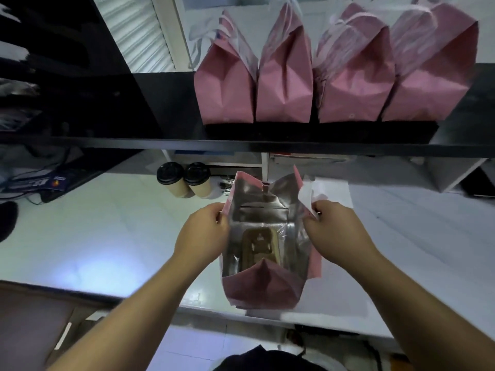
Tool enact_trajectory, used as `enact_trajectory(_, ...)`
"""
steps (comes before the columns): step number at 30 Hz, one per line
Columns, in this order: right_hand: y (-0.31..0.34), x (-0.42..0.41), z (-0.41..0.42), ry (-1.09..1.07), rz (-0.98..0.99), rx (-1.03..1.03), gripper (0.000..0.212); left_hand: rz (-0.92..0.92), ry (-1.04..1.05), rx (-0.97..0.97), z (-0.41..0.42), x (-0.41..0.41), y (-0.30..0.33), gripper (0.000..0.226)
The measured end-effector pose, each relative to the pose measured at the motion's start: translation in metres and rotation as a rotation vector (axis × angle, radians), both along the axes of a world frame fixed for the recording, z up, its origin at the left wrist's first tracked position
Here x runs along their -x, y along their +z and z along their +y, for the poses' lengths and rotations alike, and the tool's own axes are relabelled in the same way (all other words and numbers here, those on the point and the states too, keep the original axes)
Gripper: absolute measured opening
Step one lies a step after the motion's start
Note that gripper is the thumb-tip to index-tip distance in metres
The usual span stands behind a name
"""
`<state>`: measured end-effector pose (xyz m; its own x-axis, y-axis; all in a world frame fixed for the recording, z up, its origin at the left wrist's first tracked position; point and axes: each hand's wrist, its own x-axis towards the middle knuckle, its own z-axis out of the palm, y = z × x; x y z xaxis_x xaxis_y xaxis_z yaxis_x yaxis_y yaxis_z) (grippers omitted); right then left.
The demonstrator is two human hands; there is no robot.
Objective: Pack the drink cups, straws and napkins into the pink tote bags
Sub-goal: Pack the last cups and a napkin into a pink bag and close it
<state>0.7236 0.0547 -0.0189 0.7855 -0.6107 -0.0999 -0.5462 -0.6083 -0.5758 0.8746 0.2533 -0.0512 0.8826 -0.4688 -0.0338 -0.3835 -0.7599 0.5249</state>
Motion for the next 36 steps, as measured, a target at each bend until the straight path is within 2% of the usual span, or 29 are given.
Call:
enact_trajectory(5, -0.002, -0.006, -0.001, 0.034, -0.012, -0.017, 0.038, 0.046, 0.004, 0.019, -0.005, -0.005, -0.005, 0.031)
enact_trajectory(15, -0.005, -0.01, 0.014, -0.089, -0.021, -0.041, 0.039, 0.146, -0.083, 0.113, 0.013, -0.029, -0.005, 0.029)
enact_trajectory(20, 0.003, -0.022, 0.028, -0.135, -0.064, -0.047, 0.035, 0.106, -0.069, 0.171, 0.017, -0.077, -0.007, 0.031)
enact_trajectory(23, 0.0, -0.027, 0.03, -0.17, -0.022, -0.02, 0.035, 0.029, -0.06, 0.049, 0.006, -0.139, -0.026, 0.028)
enact_trajectory(31, -0.004, -0.031, 0.032, -0.229, 0.001, -0.014, 0.031, -0.1, -0.162, -0.468, -0.023, -0.237, -0.074, 0.074)
enact_trajectory(36, 0.001, -0.03, 0.033, -0.179, -0.03, -0.047, 0.019, -0.125, -0.188, -0.535, -0.027, -0.251, -0.087, 0.08)
